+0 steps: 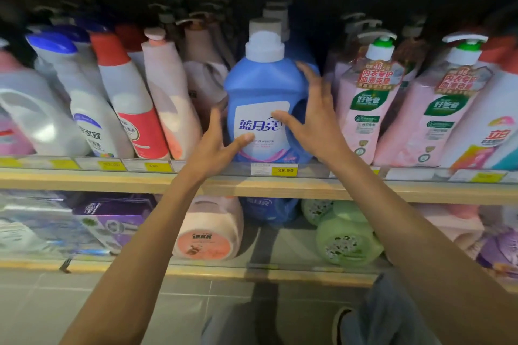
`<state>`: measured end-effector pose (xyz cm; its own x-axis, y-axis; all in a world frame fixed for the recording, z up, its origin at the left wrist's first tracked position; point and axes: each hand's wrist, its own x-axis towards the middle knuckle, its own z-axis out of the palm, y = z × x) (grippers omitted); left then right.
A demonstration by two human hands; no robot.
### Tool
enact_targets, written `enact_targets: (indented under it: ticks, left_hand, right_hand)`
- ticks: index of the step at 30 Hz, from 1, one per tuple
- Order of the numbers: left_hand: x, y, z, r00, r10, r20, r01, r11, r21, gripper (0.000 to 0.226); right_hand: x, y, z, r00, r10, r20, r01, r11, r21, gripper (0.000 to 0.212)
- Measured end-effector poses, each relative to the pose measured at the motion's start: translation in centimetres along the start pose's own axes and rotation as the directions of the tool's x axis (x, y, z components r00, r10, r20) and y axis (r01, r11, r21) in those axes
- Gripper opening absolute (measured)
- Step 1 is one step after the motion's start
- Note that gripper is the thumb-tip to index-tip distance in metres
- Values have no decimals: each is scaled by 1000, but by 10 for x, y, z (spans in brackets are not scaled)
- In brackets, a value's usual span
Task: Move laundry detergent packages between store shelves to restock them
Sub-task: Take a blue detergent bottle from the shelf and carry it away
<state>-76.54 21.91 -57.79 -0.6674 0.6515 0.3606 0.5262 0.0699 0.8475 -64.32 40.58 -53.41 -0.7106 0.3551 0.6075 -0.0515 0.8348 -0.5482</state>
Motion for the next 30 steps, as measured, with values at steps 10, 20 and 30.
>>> enact_targets:
  ticks: [10, 20, 30]
  left_hand:
    - [0, -4, 6, 998, 9, -61, -6, 999, 48, 88]
    - [2, -2, 5, 999, -4, -41, 8, 996, 93, 87]
    - [-16, 31, 1, 985, -171, 15, 164, 964, 212, 77]
  right_hand:
    - [-1, 7, 2, 999, -38, -39, 38, 999, -4, 89]
    - [-3, 5, -4, 999, -35, -17, 35, 999, 10, 91]
    - [-4, -13, -21, 993, 78, 87, -76, 997, -20, 86]
